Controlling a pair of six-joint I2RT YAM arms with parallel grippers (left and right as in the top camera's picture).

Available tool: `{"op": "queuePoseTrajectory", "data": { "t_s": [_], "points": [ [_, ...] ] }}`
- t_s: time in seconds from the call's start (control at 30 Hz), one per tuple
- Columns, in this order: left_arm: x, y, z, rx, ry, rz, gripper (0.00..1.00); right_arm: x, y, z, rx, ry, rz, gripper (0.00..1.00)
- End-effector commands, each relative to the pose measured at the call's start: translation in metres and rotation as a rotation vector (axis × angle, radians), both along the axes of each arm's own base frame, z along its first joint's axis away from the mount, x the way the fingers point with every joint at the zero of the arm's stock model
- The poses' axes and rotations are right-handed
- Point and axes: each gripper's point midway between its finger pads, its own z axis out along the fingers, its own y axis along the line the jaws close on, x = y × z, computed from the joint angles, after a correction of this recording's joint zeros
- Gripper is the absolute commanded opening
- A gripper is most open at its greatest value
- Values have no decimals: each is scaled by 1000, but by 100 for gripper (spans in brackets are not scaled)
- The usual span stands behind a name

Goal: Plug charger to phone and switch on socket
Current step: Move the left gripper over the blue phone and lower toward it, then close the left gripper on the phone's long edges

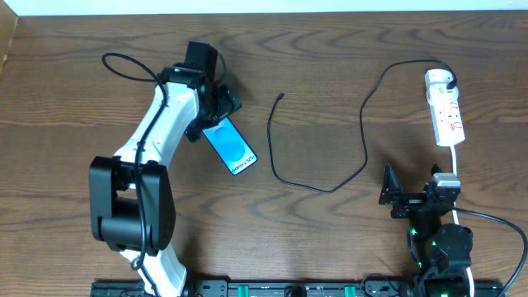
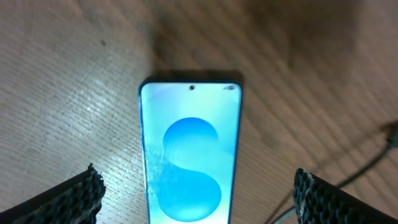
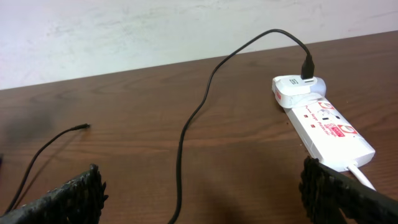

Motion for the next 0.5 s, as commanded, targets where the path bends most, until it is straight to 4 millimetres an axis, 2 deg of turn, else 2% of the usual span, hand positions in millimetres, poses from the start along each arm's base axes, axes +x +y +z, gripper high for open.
{"op": "queuePoseTrajectory", "data": {
  "t_s": [0.0, 0.23, 0.47],
  "points": [
    [-8, -2, -28, 24, 76, 28, 98, 0, 0, 0, 4, 0, 0, 99],
    [-17, -10, -59, 48, 156, 4, 98, 0, 0, 0, 4, 0, 0, 99],
    [-19, -10, -63, 52, 170, 2, 98, 0, 0, 0, 4, 0, 0, 99]
  ]
}}
